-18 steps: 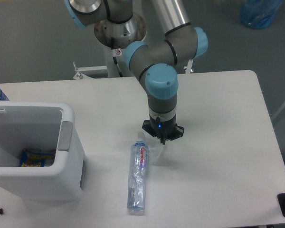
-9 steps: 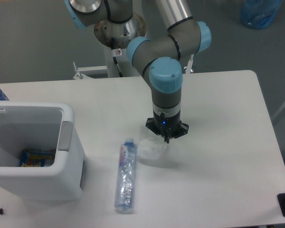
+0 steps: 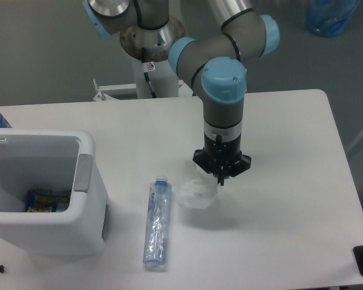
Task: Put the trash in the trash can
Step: 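Lift the plastic wrap and carry it over the white bin, then open the gripper to drop the wrap into the bin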
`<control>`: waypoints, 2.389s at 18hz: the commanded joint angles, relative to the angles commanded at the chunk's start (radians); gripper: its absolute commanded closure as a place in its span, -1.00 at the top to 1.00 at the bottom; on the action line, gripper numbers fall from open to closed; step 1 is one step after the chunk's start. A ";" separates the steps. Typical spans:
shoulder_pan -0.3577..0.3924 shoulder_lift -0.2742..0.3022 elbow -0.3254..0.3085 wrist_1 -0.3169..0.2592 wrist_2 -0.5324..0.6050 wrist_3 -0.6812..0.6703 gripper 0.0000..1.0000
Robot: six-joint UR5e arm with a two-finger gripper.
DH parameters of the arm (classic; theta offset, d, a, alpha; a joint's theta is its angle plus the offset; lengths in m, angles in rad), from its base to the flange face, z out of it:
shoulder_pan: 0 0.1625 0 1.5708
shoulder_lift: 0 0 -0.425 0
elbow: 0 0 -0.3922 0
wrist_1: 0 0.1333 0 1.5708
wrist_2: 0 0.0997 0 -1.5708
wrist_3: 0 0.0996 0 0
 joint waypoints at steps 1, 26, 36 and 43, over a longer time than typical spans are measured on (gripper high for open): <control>0.000 0.000 0.029 0.002 -0.029 -0.049 -0.93; -0.380 0.207 0.074 0.012 -0.164 -0.543 -0.91; -0.416 0.201 0.045 0.014 -0.161 -0.539 1.00; -0.327 0.186 0.049 0.021 -0.160 -0.540 1.00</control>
